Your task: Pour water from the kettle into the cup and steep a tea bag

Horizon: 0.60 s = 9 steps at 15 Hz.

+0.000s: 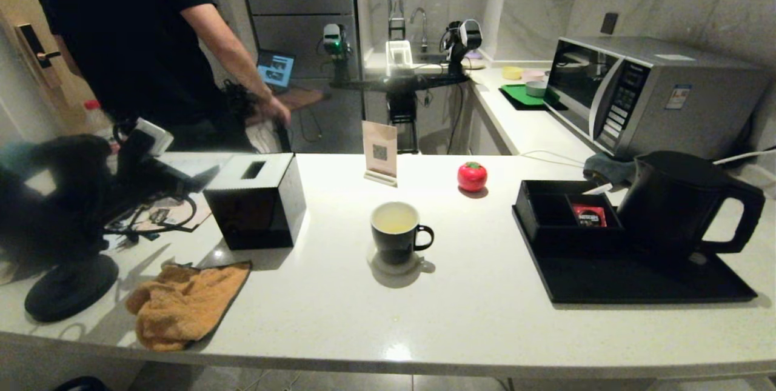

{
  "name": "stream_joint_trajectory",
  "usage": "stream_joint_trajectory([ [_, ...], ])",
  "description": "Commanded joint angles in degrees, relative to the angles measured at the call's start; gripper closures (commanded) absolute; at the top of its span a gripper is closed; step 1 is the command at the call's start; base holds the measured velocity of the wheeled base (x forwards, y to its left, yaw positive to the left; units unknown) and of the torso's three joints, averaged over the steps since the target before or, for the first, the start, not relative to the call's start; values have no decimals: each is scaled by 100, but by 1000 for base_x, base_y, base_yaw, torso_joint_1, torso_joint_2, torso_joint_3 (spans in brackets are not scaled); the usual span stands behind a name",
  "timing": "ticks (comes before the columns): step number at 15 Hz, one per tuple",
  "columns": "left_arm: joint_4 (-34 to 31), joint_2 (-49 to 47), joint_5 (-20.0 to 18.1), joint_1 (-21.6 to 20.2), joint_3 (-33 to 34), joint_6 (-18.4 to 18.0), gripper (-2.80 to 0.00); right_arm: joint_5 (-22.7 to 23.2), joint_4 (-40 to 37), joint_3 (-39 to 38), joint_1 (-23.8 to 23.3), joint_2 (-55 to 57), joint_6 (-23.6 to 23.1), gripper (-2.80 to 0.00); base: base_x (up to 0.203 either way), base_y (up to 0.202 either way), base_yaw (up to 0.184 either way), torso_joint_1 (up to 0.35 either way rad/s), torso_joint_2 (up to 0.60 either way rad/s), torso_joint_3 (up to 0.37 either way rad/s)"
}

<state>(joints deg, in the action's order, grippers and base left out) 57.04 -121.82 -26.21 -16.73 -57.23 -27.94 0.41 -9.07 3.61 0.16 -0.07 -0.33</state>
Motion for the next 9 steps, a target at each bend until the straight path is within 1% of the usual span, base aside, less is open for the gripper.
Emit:
stream_joint_trajectory([
  [1,0,-112,-33,-15,131,-36,-280,3,-7,0,2,7,-2,0,0,0,0,0,0,0],
  [3,18,-176,-102,-12,151,-36,-280,3,-7,0,-6,7,-2,0,0,0,0,0,0,0],
  [9,18,-237,-112,20,151,-52,-280,3,-7,0,2,7,-2,0,0,0,0,0,0,0],
])
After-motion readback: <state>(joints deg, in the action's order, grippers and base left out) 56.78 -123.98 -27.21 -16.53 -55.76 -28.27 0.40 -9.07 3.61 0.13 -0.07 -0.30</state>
